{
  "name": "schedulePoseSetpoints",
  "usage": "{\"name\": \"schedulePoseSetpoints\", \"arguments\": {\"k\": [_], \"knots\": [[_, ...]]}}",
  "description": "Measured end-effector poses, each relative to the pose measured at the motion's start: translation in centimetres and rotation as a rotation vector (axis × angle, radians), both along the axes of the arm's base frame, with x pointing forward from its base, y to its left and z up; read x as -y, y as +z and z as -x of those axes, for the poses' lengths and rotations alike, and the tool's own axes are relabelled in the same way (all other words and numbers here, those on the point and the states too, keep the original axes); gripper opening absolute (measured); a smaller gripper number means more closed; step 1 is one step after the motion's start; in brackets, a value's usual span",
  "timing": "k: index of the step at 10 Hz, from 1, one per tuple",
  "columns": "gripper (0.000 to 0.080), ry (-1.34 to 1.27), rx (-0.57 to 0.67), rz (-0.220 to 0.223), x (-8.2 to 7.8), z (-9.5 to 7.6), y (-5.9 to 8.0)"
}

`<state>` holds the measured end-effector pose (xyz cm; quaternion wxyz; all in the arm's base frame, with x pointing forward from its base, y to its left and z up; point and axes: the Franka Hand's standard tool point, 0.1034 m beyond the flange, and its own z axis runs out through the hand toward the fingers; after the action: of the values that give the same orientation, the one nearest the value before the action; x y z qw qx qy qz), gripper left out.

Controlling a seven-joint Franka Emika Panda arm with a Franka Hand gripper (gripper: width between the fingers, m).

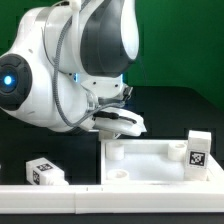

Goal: Assemble square table

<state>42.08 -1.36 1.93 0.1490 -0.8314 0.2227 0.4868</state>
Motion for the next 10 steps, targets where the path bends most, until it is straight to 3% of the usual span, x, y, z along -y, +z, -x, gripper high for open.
{"name": "schedulePoseSetpoints", "arguments": {"k": [5, 6, 7, 8, 10], "knots": [[0.0618, -0.01, -0.025, 0.015, -0.5, 1.0, -0.7], [0.0441, -0.01, -0.025, 0.015, -0.5, 1.0, -0.7], [0.0441, -0.01, -0.026, 0.014, -0.5, 1.0, -0.7], [0.028, -0.01, -0.026, 0.014, -0.5, 1.0, -0.7], [0.0282, -0.008, -0.021, 0.014, -0.6, 0.7, -0.1]]}}
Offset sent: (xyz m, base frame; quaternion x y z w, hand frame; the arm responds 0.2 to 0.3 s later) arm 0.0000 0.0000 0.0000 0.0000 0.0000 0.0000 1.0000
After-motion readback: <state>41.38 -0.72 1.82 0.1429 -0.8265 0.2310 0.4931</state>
